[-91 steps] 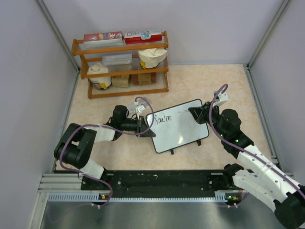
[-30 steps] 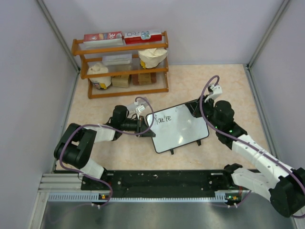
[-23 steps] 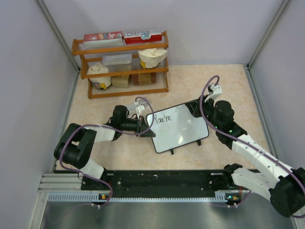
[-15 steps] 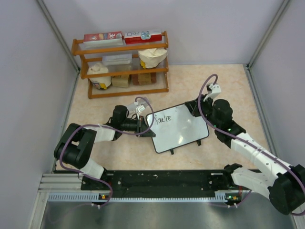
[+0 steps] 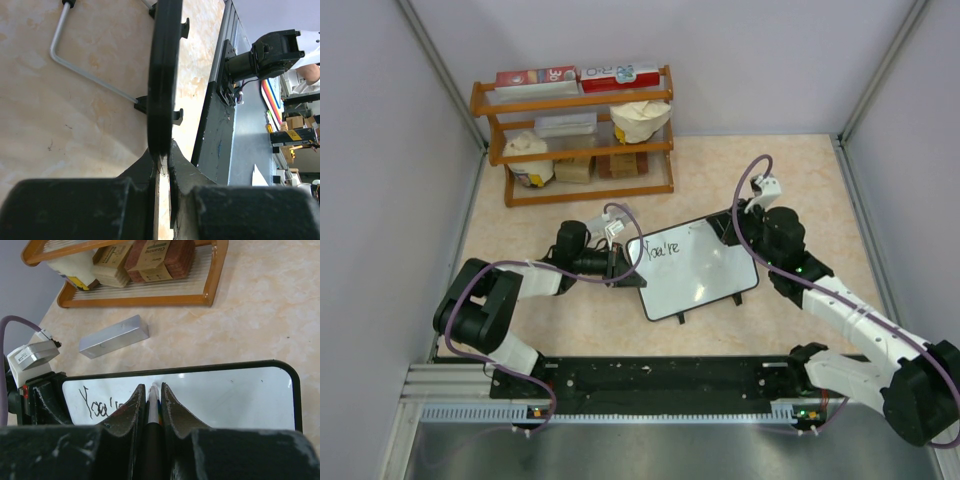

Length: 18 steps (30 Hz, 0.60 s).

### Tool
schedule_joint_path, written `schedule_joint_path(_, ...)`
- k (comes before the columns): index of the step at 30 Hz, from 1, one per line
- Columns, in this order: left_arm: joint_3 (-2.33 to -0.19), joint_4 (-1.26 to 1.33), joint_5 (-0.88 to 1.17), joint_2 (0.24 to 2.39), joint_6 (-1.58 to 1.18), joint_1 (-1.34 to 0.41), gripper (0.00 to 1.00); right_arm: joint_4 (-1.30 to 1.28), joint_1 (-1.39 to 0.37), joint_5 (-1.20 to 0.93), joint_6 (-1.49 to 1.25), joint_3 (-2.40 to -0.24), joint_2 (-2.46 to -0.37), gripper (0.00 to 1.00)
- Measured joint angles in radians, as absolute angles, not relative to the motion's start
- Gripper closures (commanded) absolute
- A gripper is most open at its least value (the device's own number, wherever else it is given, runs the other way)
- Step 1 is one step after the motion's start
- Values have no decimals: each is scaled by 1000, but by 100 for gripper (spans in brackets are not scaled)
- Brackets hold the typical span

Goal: Write a sentence on the whiteboard
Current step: Write a sentence at the center of the board.

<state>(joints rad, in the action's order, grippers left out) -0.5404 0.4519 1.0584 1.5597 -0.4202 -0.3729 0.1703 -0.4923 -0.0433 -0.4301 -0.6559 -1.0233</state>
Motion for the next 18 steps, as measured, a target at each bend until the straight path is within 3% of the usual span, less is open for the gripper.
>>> schedule_joint_path(18, -540, 449, 1057, 1560, -421, -373, 100, 158, -492, -84, -431, -621, -1007, 100)
